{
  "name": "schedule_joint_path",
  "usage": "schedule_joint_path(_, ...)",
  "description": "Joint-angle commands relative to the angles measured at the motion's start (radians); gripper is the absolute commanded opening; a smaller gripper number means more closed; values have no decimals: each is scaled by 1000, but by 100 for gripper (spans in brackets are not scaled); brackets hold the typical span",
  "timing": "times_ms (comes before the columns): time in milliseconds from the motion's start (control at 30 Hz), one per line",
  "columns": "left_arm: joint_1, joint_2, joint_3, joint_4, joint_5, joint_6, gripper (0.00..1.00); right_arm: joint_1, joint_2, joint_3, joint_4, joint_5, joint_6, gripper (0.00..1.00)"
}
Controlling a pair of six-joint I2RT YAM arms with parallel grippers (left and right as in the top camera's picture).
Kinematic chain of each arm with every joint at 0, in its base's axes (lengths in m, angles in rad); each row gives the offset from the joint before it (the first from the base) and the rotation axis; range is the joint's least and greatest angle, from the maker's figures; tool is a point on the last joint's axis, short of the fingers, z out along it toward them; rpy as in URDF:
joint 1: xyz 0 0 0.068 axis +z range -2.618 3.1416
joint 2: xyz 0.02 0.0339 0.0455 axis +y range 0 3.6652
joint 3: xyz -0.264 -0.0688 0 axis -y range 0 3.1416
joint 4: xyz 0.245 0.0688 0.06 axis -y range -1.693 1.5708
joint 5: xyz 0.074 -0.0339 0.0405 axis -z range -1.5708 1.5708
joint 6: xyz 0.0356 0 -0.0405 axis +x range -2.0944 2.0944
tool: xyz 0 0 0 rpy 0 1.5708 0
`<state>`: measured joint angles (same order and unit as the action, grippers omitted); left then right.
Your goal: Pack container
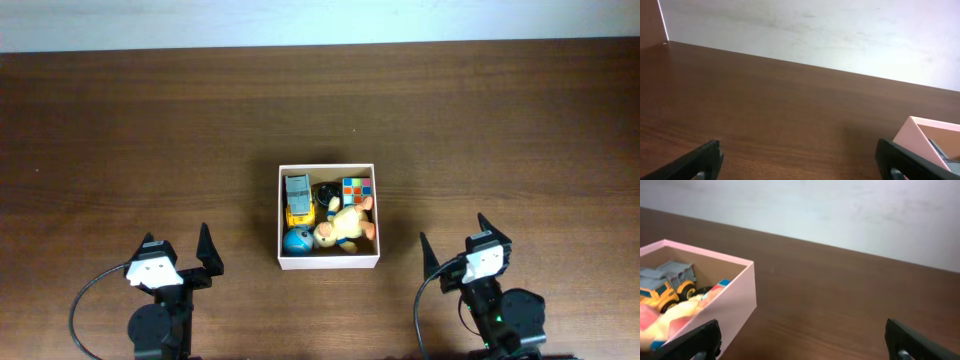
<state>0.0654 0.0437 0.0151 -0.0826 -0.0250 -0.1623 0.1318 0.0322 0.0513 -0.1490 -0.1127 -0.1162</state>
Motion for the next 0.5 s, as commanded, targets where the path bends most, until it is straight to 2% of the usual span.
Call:
schedule_joint_path(0, 6, -8, -6, -1, 14, -5, 99, -4, -29, -12, 3, 16, -7, 99)
schedule_joint_path(467, 6, -8, -6, -1, 14, -5, 99, -25, -29, -12, 4, 13, 22, 99)
